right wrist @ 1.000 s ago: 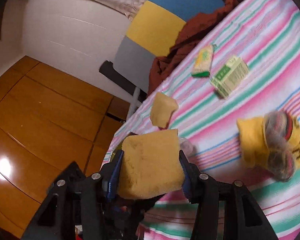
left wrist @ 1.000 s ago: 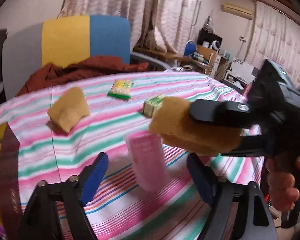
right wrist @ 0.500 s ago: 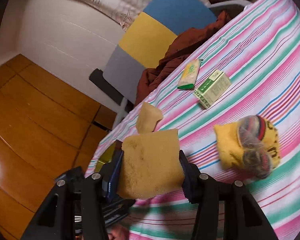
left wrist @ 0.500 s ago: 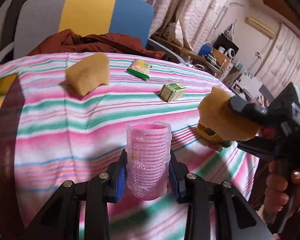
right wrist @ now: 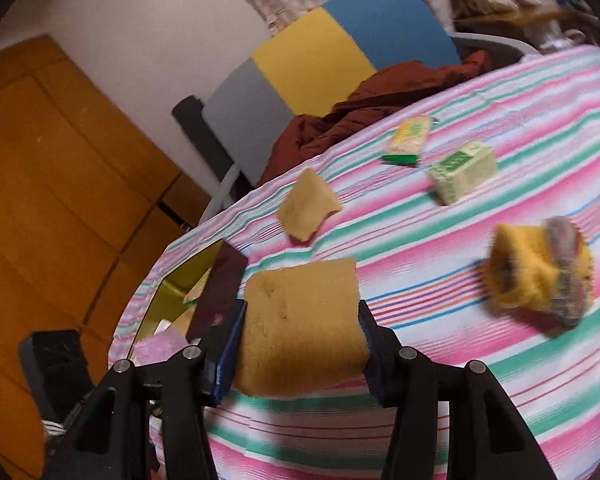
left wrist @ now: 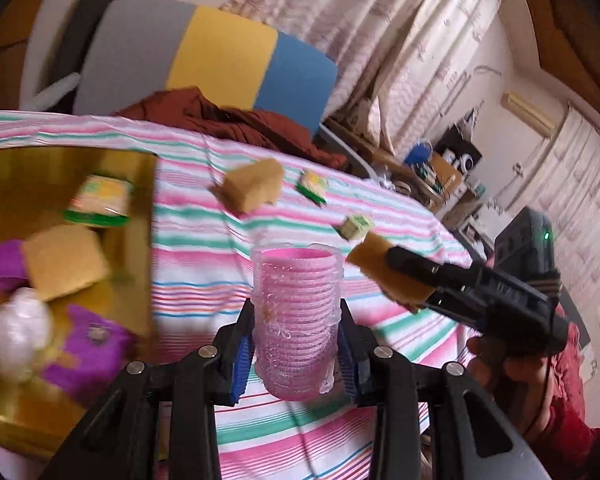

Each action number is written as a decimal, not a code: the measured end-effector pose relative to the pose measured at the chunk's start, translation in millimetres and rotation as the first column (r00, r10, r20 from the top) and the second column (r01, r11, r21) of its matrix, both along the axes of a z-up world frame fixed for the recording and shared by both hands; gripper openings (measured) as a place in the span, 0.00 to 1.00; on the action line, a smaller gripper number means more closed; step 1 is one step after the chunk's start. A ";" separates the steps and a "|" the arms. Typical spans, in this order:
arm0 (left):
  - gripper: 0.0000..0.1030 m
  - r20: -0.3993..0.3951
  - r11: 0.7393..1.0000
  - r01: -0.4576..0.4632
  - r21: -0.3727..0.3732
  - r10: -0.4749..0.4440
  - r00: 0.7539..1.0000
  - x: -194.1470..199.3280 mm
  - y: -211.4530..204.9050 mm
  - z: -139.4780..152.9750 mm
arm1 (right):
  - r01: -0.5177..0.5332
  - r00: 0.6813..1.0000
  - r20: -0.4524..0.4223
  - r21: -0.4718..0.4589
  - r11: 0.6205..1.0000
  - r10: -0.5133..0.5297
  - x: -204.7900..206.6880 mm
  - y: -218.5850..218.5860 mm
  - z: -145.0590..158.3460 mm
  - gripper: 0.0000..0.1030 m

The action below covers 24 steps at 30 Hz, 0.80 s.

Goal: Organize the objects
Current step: 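Carry the sponge and pink cup into the gold tin and open both tools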

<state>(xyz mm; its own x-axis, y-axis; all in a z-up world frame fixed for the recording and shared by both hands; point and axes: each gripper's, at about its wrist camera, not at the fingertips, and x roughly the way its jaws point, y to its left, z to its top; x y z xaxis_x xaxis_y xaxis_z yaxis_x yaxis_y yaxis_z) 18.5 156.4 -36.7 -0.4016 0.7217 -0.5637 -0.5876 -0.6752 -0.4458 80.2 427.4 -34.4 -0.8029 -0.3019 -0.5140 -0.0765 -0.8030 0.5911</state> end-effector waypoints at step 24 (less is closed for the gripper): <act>0.36 0.005 0.938 -0.339 -0.068 0.340 0.940 -145.7 -134.5 14.9 | -0.267 0.964 0.003 0.071 0.961 0.267 -83.8 -174.9 24.4 0.56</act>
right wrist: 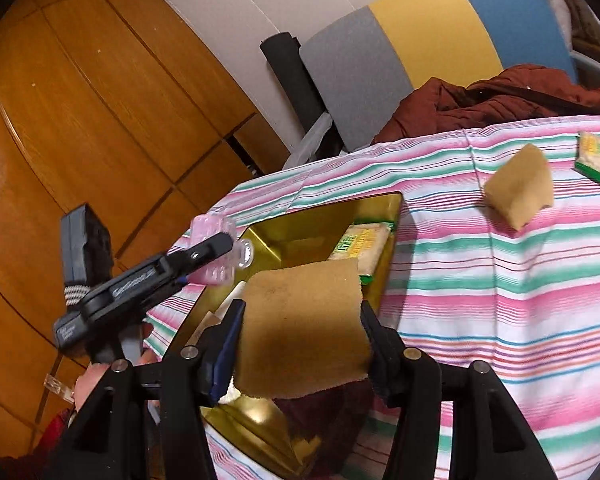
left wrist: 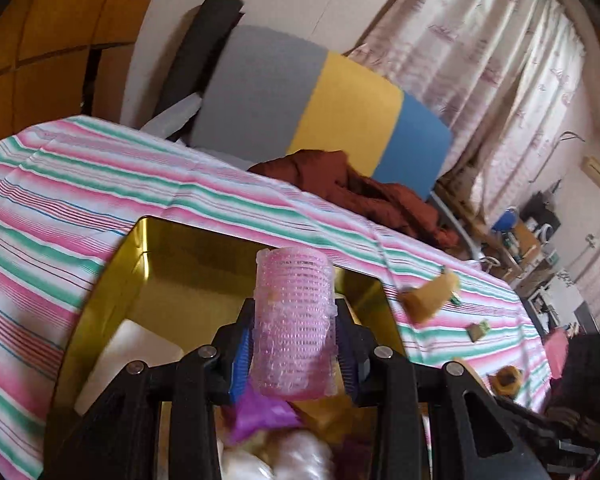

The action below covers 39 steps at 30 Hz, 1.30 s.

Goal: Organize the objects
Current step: 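Carry the sponge and pink cup into the gold tin and open both tools, then move both open tools back toward the yellow glove and sponge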

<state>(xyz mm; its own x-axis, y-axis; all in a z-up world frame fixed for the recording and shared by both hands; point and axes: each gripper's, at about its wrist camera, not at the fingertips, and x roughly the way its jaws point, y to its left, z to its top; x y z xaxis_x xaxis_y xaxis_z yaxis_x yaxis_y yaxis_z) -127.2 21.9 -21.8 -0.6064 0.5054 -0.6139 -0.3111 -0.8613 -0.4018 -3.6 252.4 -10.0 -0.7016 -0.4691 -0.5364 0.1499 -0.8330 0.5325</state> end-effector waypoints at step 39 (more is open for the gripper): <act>0.71 -0.043 0.992 0.119 -0.043 -0.120 0.992 113.1 78.5 6.9 | 0.238 0.970 -0.013 0.254 0.937 -0.242 61.1 74.3 -22.3 0.91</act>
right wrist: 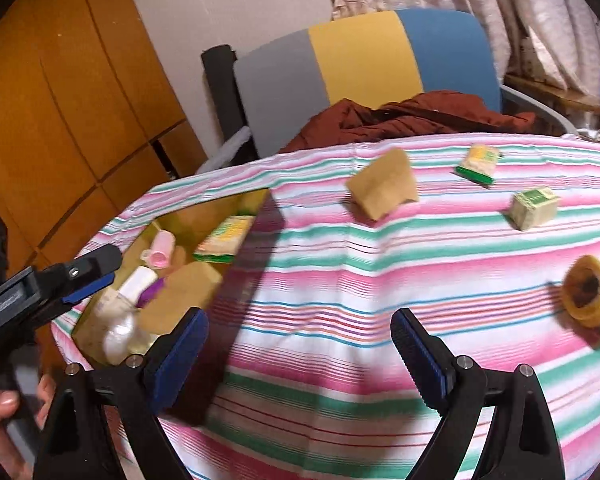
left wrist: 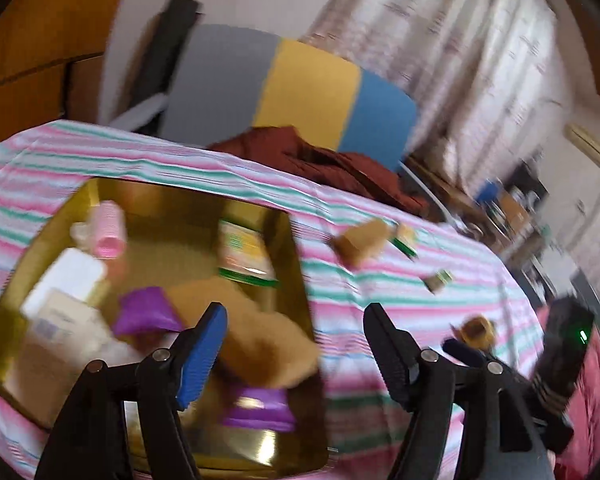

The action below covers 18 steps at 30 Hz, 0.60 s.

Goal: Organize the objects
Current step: 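Move both open tools back toward the yellow glove and sponge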

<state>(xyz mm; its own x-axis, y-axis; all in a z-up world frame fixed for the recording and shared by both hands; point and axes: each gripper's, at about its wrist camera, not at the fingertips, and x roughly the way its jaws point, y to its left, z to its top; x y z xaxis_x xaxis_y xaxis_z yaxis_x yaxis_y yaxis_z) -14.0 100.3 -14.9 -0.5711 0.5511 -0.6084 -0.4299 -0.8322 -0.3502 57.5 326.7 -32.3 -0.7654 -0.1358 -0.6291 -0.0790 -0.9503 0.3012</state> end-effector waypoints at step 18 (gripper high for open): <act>0.74 0.096 0.962 0.262 -0.080 -0.254 0.962 45.4 106.6 -25.0 | 0.423 0.905 -0.083 0.102 0.900 -0.416 70.6 125.7 4.8 0.97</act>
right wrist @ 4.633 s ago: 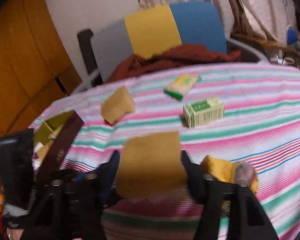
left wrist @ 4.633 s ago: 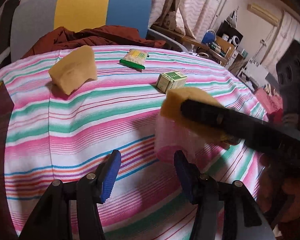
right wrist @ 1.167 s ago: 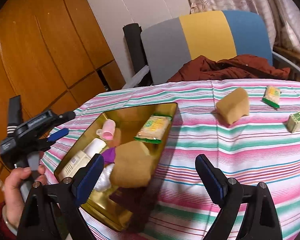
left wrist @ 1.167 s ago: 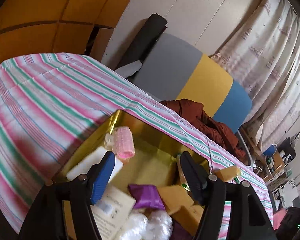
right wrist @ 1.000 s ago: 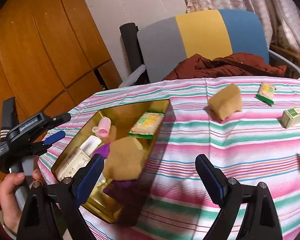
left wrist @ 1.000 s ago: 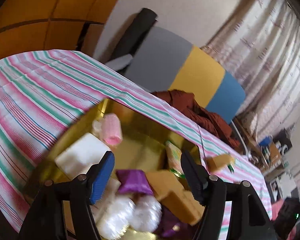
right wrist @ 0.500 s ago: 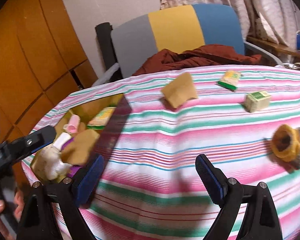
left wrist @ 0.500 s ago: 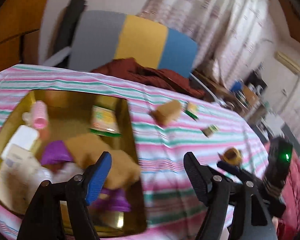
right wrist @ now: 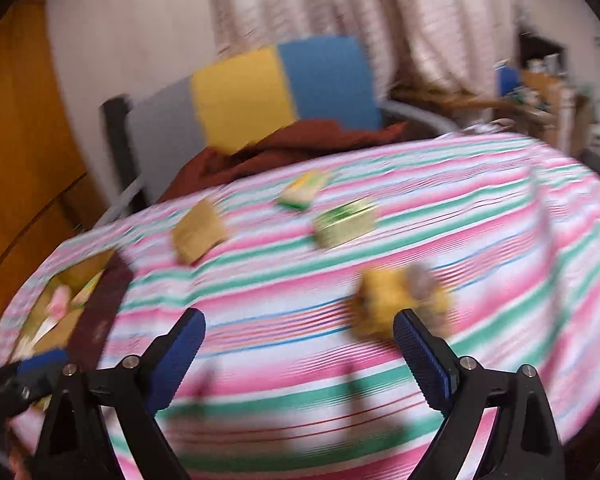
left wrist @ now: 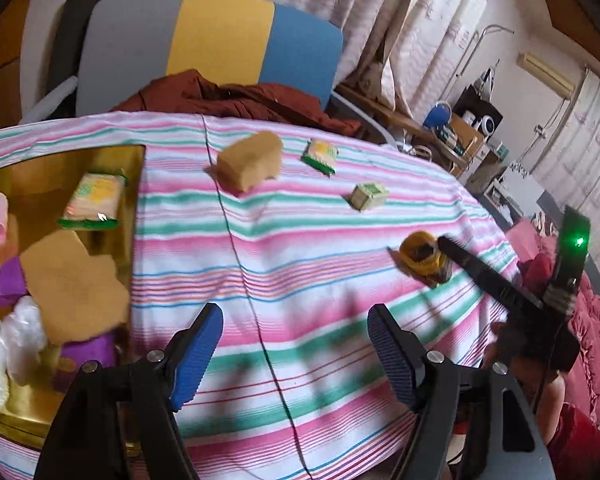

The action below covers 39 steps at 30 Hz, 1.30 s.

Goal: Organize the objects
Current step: 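Move both open tools back toward the yellow glove and sponge, then grasp the yellow glove with the right tool while the left tool grasps a yellow sponge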

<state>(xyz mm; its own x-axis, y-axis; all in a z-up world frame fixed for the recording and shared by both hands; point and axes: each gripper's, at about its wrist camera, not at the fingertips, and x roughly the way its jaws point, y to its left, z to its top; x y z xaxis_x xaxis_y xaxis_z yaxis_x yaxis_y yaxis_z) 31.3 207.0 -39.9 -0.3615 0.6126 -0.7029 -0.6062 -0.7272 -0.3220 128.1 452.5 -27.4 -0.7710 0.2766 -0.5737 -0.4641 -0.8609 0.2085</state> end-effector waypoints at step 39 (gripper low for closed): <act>0.74 -0.033 0.978 0.022 -0.210 -0.030 0.999 -7.2 62.8 -13.3 | 0.002 0.991 0.132 -0.072 0.997 0.008 -36.9 66.2 -54.8 0.58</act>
<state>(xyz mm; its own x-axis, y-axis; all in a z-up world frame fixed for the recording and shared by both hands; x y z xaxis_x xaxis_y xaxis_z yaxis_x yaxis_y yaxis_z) 24.1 269.7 -53.2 -0.3746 0.4629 -0.8034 -0.6342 -0.7600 -0.1422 91.1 518.7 -82.2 -0.6880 0.2291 -0.6886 -0.4891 -0.8474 0.2067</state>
